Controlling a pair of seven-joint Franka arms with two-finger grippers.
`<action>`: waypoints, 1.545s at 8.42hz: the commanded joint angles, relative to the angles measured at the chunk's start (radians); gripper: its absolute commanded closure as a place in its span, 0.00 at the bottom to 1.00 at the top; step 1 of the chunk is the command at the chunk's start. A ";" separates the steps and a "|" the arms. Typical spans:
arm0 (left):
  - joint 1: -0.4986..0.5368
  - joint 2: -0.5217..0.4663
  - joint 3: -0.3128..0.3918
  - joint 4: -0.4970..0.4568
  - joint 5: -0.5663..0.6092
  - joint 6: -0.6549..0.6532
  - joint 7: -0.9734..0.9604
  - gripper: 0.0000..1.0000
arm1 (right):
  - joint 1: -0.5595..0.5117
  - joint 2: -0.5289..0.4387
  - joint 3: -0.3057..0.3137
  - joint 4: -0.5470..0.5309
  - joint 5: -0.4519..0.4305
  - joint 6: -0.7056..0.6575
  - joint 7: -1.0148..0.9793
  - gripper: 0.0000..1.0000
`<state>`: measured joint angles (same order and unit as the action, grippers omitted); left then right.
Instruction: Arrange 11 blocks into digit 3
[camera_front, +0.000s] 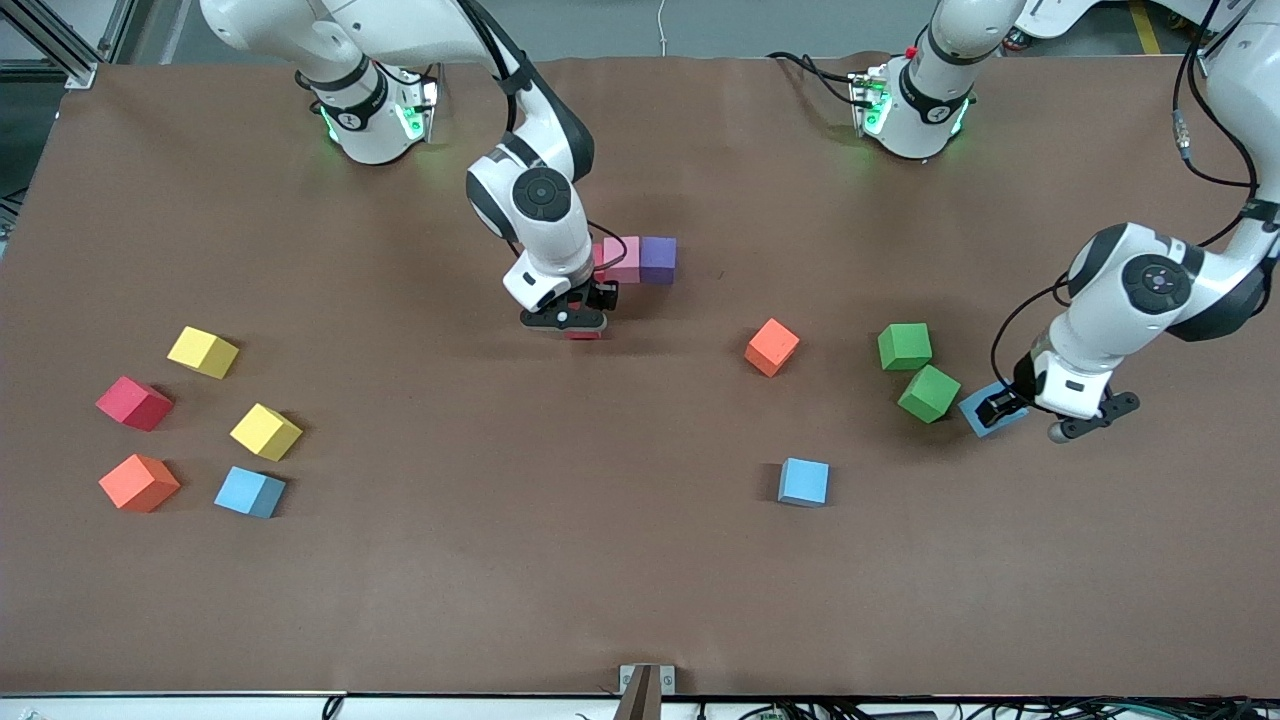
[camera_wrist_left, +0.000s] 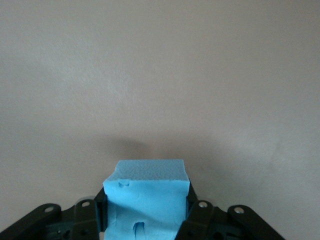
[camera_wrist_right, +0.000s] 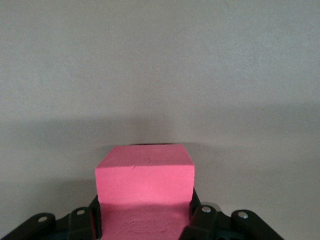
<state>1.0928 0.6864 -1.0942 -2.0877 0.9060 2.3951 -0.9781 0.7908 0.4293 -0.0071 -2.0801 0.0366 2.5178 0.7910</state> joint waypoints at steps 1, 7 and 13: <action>0.004 -0.018 -0.085 0.078 -0.100 -0.153 -0.004 0.72 | 0.016 -0.018 -0.004 -0.031 0.019 0.019 -0.007 0.97; -0.290 -0.013 -0.138 0.363 -0.338 -0.426 -0.515 0.72 | 0.034 -0.017 -0.004 -0.034 0.019 0.019 -0.003 0.88; -0.667 -0.008 0.034 0.495 -0.328 -0.424 -1.121 0.71 | 0.036 -0.017 -0.004 -0.038 0.019 0.021 -0.003 0.32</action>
<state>0.4917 0.6835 -1.1050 -1.6460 0.5811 1.9953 -2.0364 0.8185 0.4293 -0.0067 -2.0940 0.0375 2.5236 0.7917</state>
